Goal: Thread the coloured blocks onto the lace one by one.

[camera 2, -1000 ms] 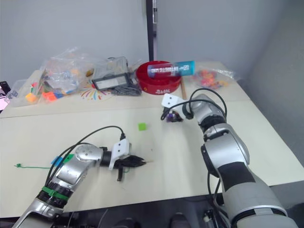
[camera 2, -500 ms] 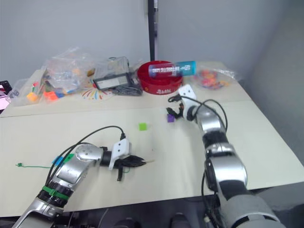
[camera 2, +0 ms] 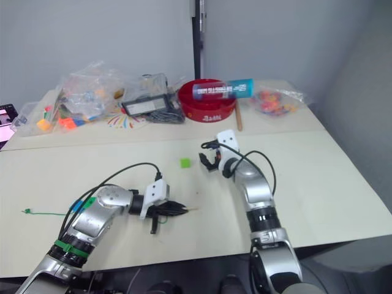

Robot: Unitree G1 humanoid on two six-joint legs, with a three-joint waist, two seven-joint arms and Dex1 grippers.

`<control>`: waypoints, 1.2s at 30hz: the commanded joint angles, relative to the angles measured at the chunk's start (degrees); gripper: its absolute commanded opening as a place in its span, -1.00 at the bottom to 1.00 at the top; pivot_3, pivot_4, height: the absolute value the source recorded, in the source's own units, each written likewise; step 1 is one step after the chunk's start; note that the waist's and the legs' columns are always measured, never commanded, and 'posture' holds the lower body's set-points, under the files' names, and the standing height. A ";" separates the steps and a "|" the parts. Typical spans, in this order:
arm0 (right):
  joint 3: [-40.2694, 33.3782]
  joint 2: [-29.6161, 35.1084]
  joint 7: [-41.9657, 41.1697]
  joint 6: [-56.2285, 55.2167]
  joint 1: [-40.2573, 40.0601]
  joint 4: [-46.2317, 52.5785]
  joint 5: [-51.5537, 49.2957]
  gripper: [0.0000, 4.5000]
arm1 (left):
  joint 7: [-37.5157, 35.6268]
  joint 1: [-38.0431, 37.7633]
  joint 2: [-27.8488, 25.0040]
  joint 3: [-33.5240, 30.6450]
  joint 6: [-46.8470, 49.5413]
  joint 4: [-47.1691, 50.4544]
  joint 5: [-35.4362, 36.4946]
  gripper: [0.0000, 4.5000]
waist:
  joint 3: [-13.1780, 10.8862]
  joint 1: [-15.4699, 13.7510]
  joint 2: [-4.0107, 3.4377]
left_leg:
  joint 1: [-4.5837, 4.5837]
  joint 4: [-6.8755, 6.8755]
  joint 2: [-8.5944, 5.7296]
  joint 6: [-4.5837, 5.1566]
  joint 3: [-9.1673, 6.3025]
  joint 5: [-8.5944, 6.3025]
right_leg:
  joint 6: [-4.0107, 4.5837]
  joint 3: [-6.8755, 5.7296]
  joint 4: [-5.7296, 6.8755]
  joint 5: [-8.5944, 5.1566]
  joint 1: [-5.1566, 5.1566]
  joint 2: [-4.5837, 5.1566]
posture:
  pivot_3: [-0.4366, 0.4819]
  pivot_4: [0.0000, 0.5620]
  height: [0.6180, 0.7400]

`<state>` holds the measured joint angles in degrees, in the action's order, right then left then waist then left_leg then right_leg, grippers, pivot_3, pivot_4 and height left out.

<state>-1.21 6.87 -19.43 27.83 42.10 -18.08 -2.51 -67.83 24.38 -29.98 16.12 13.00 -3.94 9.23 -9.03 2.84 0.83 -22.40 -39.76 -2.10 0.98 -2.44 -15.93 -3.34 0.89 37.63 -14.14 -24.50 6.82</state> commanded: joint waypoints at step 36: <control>-4.96 -6.53 18.23 -20.26 6.04 -23.74 -0.77 0.99 | -0.65 -0.59 -1.71 -0.60 1.32 2.49 1.11 -1.00 | 0.00 0.63 0.00 | 0.08 0.10 0.06 -0.08 -0.01 0.05 | 0.00 0.00 0.00 0.00 0.03 -0.06 | -0.05 -0.47 1.00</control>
<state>-5.29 0.34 -1.32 9.75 46.48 -41.11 -2.50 -68.27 24.19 -31.39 15.99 14.04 -3.07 9.38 -9.03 3.47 0.83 -22.32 -39.66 -2.04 0.89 -2.45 -15.88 -3.34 0.89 37.63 -14.15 -24.46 6.75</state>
